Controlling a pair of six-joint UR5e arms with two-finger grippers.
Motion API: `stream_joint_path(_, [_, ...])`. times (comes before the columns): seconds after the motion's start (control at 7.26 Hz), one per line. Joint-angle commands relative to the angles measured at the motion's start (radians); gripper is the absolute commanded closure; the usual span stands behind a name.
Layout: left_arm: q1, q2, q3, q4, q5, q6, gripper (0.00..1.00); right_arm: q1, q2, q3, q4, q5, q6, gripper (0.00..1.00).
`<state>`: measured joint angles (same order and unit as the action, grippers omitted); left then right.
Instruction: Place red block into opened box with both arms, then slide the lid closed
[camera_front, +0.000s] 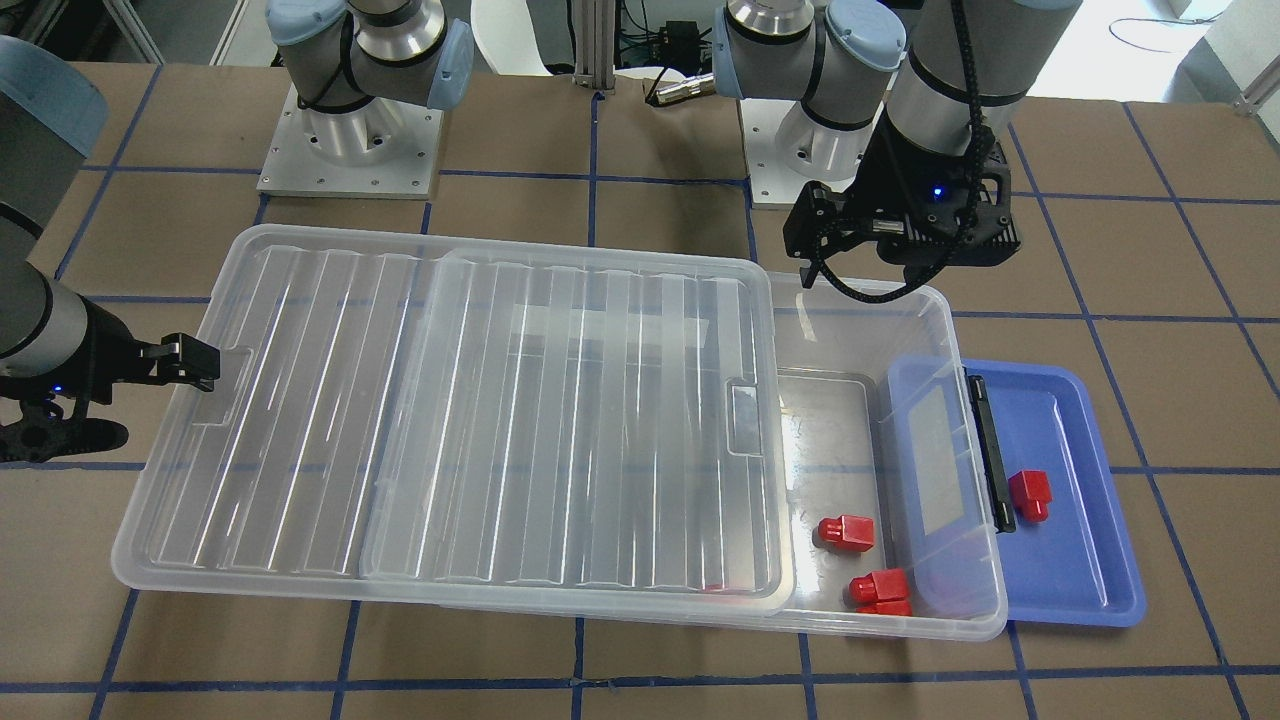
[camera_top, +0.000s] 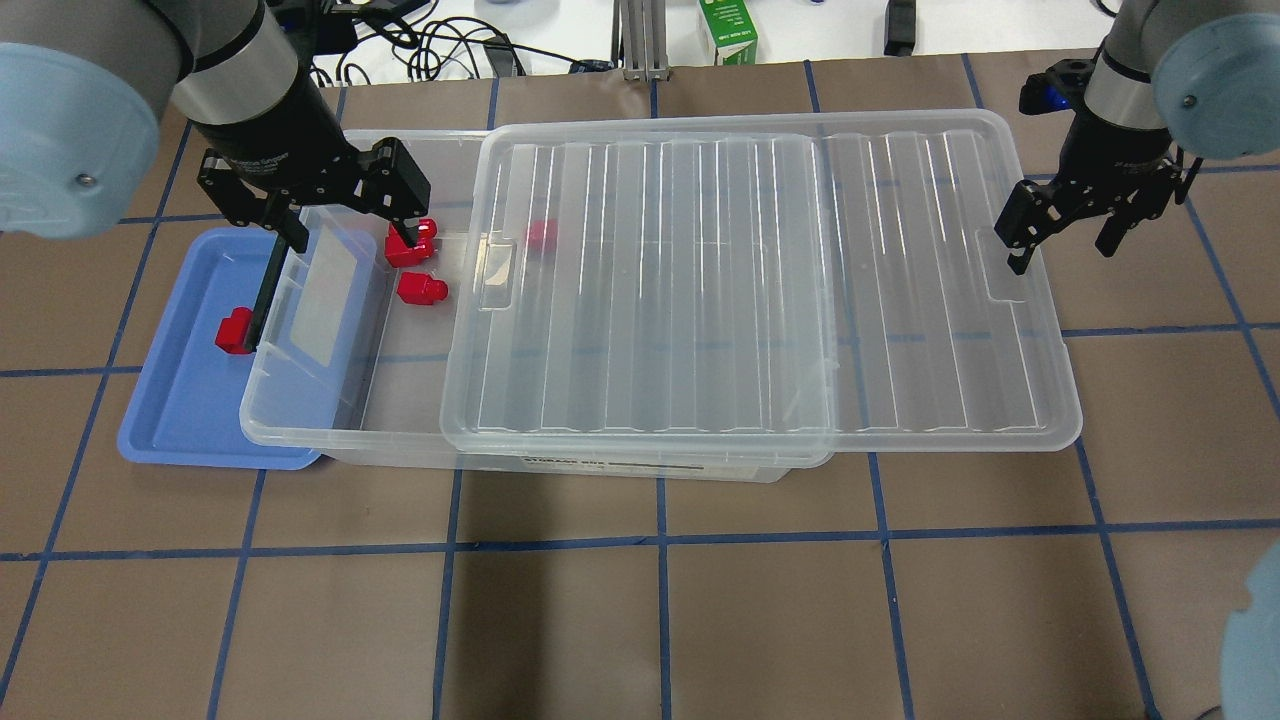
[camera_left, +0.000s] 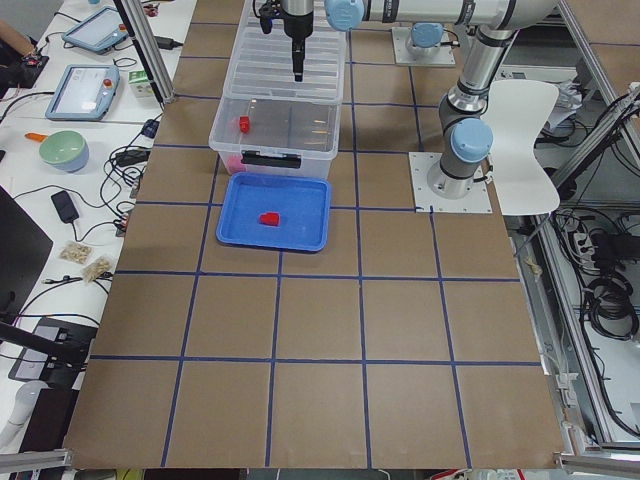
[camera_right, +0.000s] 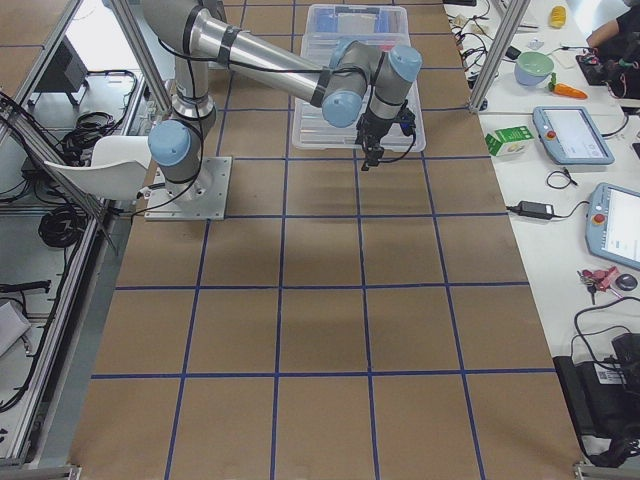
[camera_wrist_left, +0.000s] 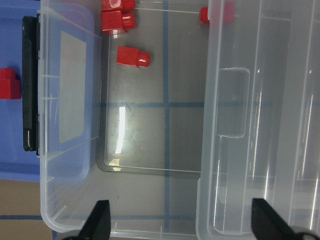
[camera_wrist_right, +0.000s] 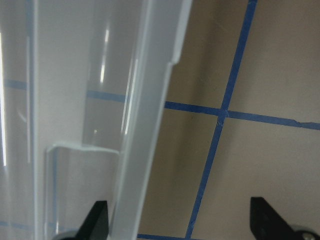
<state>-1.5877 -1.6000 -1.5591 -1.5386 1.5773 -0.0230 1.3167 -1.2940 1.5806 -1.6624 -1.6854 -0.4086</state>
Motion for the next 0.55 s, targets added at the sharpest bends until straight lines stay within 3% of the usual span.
stream_joint_path(0.0, [0.000,0.000,0.001,0.000,0.000,0.000,0.00,-0.002,0.001,-0.001,-0.003,-0.004,-0.018,0.00])
stream_joint_path(0.41, [0.000,0.003,0.001,0.000,0.003,0.002,0.00,-0.002,0.002,-0.001,-0.005,-0.031,-0.027,0.00])
